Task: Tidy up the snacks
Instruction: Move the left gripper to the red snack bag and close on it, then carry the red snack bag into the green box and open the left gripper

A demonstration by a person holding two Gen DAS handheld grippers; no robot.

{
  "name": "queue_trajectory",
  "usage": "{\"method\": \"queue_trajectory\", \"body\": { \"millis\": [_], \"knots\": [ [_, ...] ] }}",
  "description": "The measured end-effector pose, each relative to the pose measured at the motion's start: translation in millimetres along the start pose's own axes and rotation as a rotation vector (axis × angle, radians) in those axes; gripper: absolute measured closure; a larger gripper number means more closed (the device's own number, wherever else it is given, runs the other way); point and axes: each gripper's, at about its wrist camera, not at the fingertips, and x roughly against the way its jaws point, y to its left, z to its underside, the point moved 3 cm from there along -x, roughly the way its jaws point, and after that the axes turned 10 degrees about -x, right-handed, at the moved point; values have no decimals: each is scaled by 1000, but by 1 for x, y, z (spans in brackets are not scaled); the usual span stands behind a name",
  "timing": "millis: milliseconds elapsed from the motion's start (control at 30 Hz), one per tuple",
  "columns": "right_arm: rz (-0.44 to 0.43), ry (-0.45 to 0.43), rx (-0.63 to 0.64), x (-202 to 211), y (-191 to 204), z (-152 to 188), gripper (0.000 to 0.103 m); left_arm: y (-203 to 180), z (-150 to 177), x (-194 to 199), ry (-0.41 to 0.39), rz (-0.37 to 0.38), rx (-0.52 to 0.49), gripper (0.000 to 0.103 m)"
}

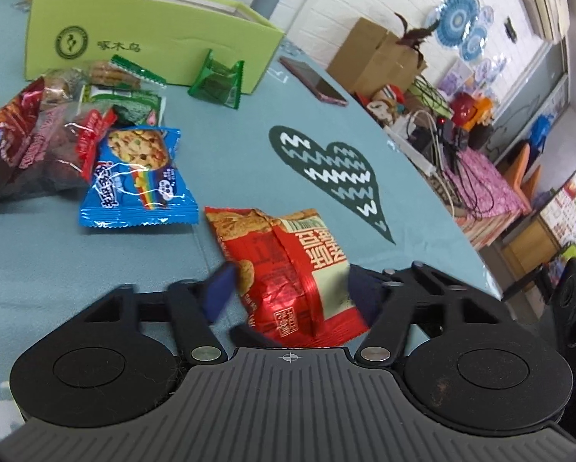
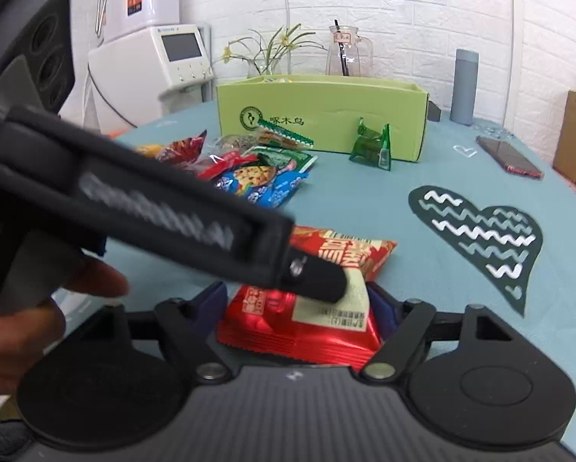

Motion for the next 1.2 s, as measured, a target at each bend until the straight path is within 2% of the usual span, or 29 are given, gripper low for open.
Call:
{"method": "queue_trajectory", "body": {
  "millis": [67, 167, 267, 433, 567, 667, 733, 833, 900, 967, 1000, 1033, 1067, 1100, 1133, 1200],
  "knots": [
    [-7, -1, -7, 1, -1, -6, 31, 1, -4, 2, -1, 6, 4, 82],
    [-14, -22, -24, 0, -8, -24, 34, 7, -18, 2, -12, 31, 30, 82],
    [0, -61, 27, -9, -9, -49, 34, 13, -44, 0, -44, 35, 41, 81],
    [6, -145, 136, -45, -11, -115, 34, 35, -114, -3, -133, -14, 24, 80],
    [-21, -195, 177, -86, -22, -180, 34, 63, -185, -13, -204, -75, -10, 79],
    [-39, -193, 153, -128, -35, -221, 34, 88, -230, -34, -216, -119, -23, 79],
    [-52, -165, 128, -158, -43, -237, 34, 105, -249, -53, -196, -152, -25, 79],
    [-79, -102, 80, -202, -53, -247, 34, 134, -261, -85, -139, -184, -2, 79],
    [-97, -50, 56, -223, -58, -244, 33, 148, -258, -104, -89, -200, 11, 80],
    [-121, -5, 65, -236, -59, -241, 30, 154, -252, -116, -61, -213, 12, 71],
    [-143, 1, 45, -238, -61, -240, 26, 156, -251, -118, -64, -212, 14, 71],
    [-146, -1, 46, -237, -61, -240, 26, 156, -250, -116, -72, -212, 14, 68],
    [-147, 5, 48, -237, -60, -241, 26, 155, -251, -113, -83, -209, 17, 56],
    [-160, 2, 48, -234, -60, -243, 19, 154, -252, -109, -101, -202, 20, 51],
    [-159, -12, 47, -230, -59, -244, 13, 151, -253, -102, -123, -199, 18, 48],
    [-134, -63, 89, -209, -52, -243, 10, 142, -255, -81, -168, -216, -13, 48]
  ]
}}
